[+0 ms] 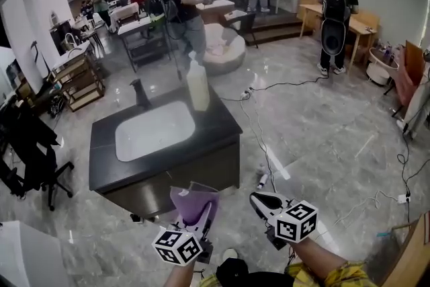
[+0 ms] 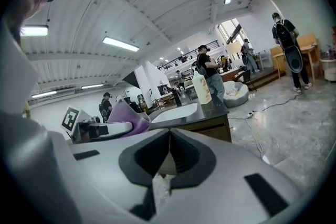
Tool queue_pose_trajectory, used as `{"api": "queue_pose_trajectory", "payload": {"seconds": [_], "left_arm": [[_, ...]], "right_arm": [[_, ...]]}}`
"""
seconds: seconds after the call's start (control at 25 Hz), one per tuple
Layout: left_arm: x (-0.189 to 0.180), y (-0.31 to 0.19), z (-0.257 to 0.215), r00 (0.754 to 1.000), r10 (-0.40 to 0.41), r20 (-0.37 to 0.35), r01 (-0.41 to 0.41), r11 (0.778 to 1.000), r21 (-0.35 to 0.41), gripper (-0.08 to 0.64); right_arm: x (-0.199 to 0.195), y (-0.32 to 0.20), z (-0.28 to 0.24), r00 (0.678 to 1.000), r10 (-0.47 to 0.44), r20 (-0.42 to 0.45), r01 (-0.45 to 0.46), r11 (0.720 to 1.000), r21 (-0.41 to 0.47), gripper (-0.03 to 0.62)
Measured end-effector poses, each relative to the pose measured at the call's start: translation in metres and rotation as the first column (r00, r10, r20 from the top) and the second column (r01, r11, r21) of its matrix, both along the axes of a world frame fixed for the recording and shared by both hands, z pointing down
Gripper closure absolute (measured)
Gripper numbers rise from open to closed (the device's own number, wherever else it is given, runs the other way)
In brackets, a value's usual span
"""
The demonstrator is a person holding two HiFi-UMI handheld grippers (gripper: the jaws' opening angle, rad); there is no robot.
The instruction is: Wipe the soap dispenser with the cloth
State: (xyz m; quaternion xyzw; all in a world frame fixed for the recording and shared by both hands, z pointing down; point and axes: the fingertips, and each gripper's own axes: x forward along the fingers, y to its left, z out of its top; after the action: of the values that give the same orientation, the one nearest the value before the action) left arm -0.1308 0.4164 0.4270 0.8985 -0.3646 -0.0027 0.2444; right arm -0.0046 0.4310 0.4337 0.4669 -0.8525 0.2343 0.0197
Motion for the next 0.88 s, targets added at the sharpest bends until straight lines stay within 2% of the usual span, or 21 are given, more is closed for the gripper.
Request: {"api": "queue_pose_trajectory", "payload": {"seconds": [0.6,0.88], "left_arm": [[-0.030,-0.148,0.007,0.998,0.056,0.022,-0.056,0.998,0.017,0.503],[-0.018,-0.196,0.018,0.998,0.052,0.025,-0.052,0.999,-0.003,0.503]], "right_arm": [[-0.044,-0.142,0.003,1.000,0.005,-0.028,-0.004,1.000,0.025,0.586],[-0.029,-0.197,0.014,0.999,0.010,-0.050,-0.009,1.000,0.030,0.586]]}}
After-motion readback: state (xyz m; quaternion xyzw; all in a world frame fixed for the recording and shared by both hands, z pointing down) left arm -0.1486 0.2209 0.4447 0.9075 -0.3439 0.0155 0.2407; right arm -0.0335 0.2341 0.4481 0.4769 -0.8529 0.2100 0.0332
